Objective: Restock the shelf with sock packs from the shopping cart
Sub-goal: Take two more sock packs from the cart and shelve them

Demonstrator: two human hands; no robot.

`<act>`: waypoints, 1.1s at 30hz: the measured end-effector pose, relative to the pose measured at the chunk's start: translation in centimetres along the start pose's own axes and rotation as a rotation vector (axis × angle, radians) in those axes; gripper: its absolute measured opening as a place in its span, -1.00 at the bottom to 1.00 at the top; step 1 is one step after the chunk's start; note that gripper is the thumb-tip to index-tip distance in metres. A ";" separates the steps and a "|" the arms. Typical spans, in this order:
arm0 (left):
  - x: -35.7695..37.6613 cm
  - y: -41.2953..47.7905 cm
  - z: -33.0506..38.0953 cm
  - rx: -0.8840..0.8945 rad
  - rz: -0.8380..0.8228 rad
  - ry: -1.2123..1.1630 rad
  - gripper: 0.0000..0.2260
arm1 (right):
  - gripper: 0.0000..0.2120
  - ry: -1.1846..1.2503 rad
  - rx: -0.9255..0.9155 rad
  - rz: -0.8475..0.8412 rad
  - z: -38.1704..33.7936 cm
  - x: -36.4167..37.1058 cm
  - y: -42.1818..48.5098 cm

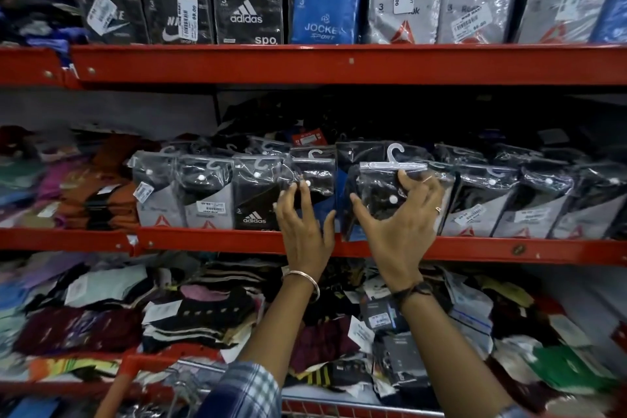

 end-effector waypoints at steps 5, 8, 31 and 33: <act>0.2 -0.8 0.0 0.106 -0.093 0.068 -0.50 | -0.38 0.017 -0.010 -0.025 0.1 2.8 0.6; 0.6 -1.1 -0.1 0.170 -0.165 0.056 -0.48 | -0.35 -0.034 0.020 -0.074 0.6 4.7 0.9; 3.7 -1.9 -2.0 0.148 -0.649 0.297 -0.36 | -0.36 -0.404 -0.348 -0.575 7.5 9.6 -2.4; 3.5 -1.9 -1.7 0.141 -0.649 0.302 -0.35 | -0.38 -0.368 -0.365 -0.597 7.2 9.1 -2.4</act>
Point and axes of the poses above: each hand's wrist, its own y-axis towards the middle knuckle, its own x-axis out of the palm, z = x × y, the point moved 5 cm from there along y, towards the middle knuckle, and after that the axes turned 14 degrees about x, right-handed, at the moved point
